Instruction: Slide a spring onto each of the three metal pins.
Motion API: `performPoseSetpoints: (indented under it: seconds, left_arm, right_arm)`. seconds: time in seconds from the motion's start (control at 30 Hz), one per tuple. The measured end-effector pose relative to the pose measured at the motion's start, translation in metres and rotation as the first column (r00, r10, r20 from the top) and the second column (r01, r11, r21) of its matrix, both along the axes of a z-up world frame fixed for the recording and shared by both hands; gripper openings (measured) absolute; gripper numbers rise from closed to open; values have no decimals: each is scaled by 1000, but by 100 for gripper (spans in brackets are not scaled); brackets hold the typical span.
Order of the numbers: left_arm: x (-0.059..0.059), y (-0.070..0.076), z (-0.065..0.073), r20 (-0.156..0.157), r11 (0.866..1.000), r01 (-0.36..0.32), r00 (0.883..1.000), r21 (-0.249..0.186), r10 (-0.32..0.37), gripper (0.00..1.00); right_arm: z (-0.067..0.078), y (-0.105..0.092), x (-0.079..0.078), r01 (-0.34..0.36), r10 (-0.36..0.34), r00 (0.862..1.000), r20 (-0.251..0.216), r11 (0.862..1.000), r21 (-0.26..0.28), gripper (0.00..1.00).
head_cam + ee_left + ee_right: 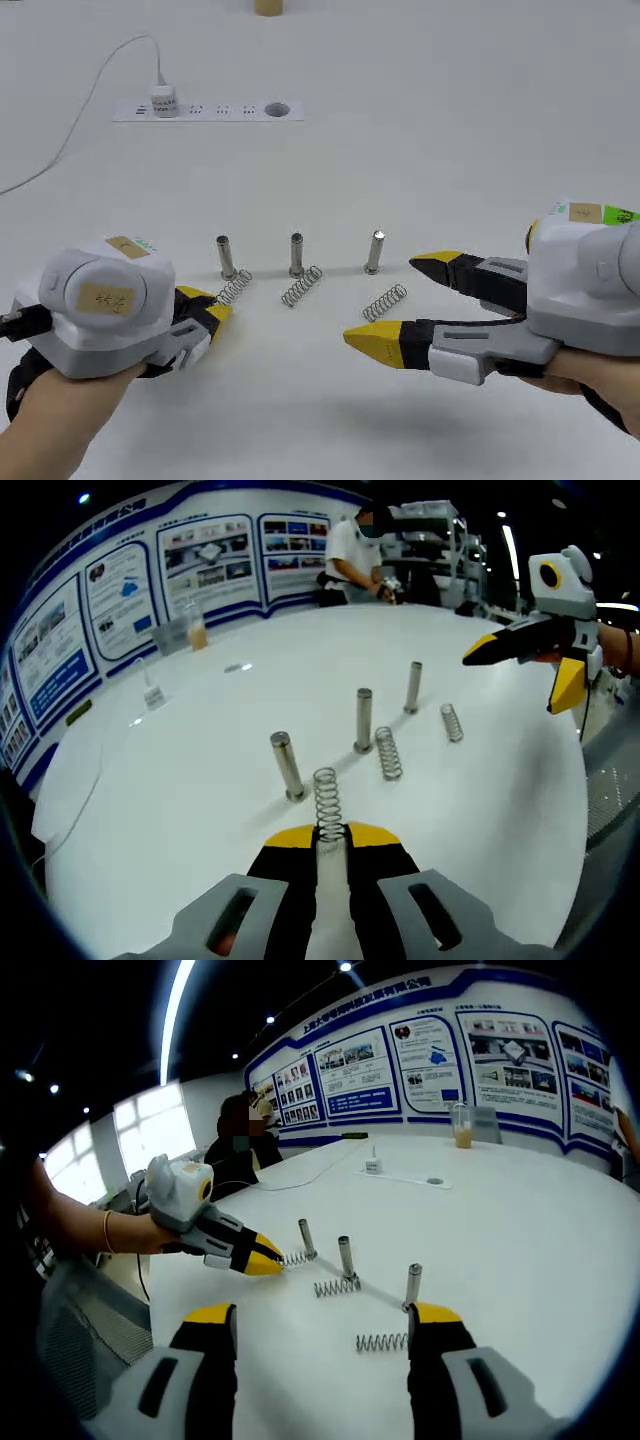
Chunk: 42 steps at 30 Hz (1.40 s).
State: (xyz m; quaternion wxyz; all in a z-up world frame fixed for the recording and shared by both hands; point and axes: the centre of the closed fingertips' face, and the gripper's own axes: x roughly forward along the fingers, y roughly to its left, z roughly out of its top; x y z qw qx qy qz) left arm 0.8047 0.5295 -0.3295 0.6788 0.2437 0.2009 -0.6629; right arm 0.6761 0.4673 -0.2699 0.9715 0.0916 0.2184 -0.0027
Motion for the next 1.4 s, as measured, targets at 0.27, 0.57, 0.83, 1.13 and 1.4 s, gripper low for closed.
performPoseSetpoints:
  seconds: [0.27, 0.57, 0.83, 1.13, 1.4]
  left_arm:
    - [-14, 4, 42, 13, 995, 30, 999, -100, -29, 10]
    - [-31, 11, 69, 9, 980, 53, 999, -191, -53, 10]
    - [-47, 19, 81, 5, 965, 82, 997, -251, -83, 10]
    - [-60, 21, 93, -25, 943, 96, 994, -318, -109, 10]
    - [-69, 21, 101, -58, 924, 95, 990, -371, -125, 10]
  right_arm:
    - [19, 3, 4, 8, -8, 999, 37, 1000, 17, 69]
    - [37, 12, 13, -8, 5, 998, 69, 999, 49, 60]
    - [55, 25, 25, -35, 18, 991, 131, 991, 131, 53]
    - [64, 40, 34, -71, 40, 987, 157, 978, 198, 44]
    - [71, 46, 42, -86, 33, 981, 190, 955, 283, 36]
